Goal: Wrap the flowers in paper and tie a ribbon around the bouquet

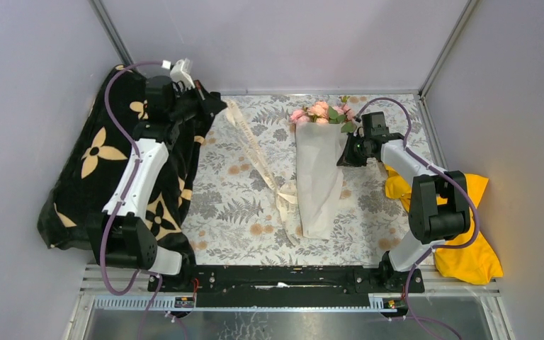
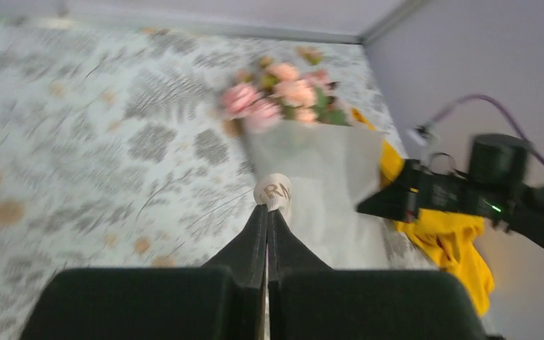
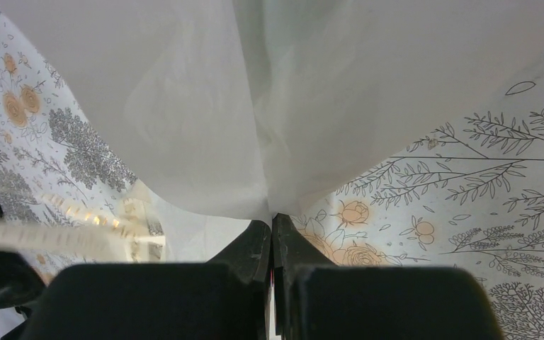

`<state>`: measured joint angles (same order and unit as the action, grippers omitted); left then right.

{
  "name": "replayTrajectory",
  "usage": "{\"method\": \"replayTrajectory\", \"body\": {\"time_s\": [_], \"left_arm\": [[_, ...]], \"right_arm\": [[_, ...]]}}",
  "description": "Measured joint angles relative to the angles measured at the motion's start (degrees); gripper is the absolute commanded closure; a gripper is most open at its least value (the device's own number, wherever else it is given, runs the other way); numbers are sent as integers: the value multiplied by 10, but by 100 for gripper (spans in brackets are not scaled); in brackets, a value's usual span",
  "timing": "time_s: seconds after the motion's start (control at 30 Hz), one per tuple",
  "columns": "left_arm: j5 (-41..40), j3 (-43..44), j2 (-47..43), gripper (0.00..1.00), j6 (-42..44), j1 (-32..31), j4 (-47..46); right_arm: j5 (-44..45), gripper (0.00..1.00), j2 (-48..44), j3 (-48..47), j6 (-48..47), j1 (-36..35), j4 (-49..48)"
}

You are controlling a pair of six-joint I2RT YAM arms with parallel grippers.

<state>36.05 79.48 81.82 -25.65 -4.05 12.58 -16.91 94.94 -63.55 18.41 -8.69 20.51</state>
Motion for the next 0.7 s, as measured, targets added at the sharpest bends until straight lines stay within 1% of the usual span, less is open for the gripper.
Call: {"method": "replayTrajectory", "body": {"time_s": [0.07, 0.1, 0.13, 0.17, 0.2, 0.23, 0.27, 0.33, 0.4, 0.47, 0.53, 0.6, 0.7], "left_arm": [[-50, -49, 0, 93, -17, 16, -19], [-68, -70, 0, 84, -17, 17, -23], [-91, -96, 0, 68, -14, 16, -28], [-107, -115, 1, 44, -5, 15, -30], [-125, -137, 2, 24, 4, 15, -34], [-141, -151, 5, 14, 20, 14, -35], [-159, -159, 11, 10, 35, 14, -34], [-183, -158, 35, 9, 67, 14, -29], [-195, -151, 54, 12, 97, 12, -19], [-200, -151, 57, 17, 137, -3, 6], [-209, -153, 43, 25, 179, -43, 28], [-222, -162, 14, 27, 228, -125, 53], [-227, -190, -35, 18, 292, -289, 84]], "right_arm": [[3, 100, 0, 0, -2, 0, 0], [4, 100, 0, 0, -2, 0, 0], [4, 100, 0, 0, -2, 0, 0], [4, 100, 0, 0, -2, 0, 0], [4, 100, 0, 0, -3, 0, 0], [4, 100, 0, 0, -3, 0, 0], [4, 100, 0, 0, -2, 0, 0], [4, 100, 0, 0, -3, 0, 0], [4, 100, 0, 0, -3, 0, 0], [4, 100, 0, 0, -3, 0, 0], [3, 100, 0, 0, -3, 0, 0], [3, 100, 0, 0, -3, 0, 0], [3, 100, 0, 0, -3, 0, 0]]}}
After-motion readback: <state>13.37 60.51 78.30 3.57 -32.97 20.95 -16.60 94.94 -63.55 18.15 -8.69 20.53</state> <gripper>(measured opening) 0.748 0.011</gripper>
